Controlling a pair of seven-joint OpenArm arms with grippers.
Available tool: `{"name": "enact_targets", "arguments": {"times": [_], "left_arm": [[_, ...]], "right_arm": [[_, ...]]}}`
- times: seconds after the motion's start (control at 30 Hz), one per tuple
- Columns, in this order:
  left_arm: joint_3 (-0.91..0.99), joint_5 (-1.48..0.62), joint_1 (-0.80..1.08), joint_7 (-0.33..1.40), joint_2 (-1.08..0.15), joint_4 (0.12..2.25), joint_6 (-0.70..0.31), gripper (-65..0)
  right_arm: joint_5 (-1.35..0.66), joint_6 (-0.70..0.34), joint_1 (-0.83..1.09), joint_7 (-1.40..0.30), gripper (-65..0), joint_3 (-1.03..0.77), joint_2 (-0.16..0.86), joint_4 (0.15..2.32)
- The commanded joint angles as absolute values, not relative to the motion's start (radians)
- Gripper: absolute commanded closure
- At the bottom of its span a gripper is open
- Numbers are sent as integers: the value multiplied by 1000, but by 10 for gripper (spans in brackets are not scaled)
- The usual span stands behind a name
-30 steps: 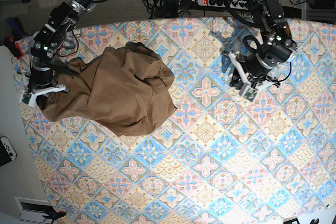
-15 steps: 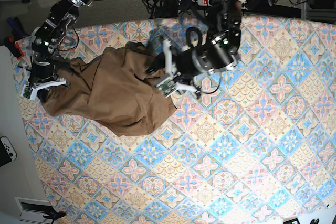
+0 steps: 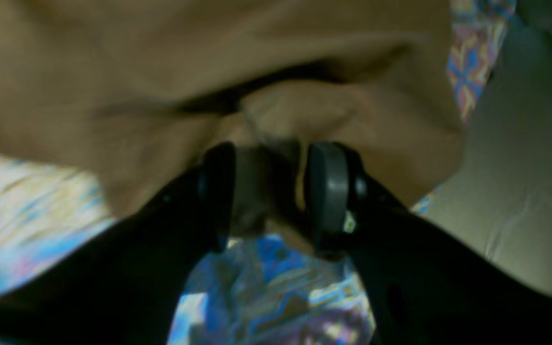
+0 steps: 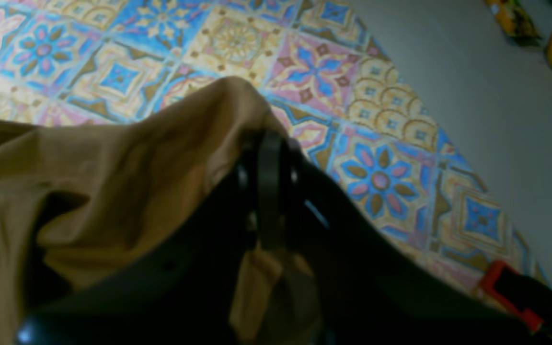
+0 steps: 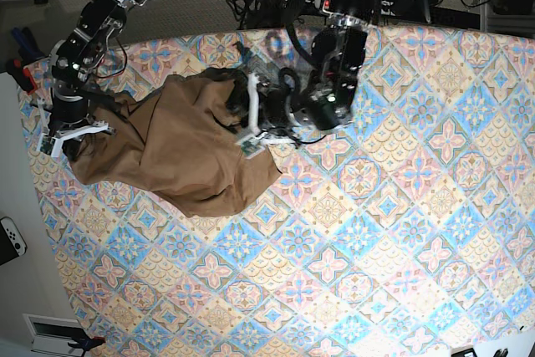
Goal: Layout the t-shirt on the table in an organized manner, then fold the t-shirt properly
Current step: 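Grasp the bunched shirt with the left gripper near its middle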
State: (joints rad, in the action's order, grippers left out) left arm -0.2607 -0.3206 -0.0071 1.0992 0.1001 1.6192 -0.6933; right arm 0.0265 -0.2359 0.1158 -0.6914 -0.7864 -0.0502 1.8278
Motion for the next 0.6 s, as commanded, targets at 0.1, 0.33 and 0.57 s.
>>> {"name": "enact_targets", "arguments": {"times": [0.1,0.33,0.57], "left_arm": [[-355,-351,-85,1072,124,1483,-698,-127],[-374,-355,-143,1024,137,1380,-698,0],[-173,-443,-163,1127,137,1572,-698,0]], "right_arm": [[18,-234,105,-664,0,-788,-39,1850],[18,-234,107,-664,0,-788,-39,1848],[18,-234,107,-664,0,-788,-39,1847]]}}
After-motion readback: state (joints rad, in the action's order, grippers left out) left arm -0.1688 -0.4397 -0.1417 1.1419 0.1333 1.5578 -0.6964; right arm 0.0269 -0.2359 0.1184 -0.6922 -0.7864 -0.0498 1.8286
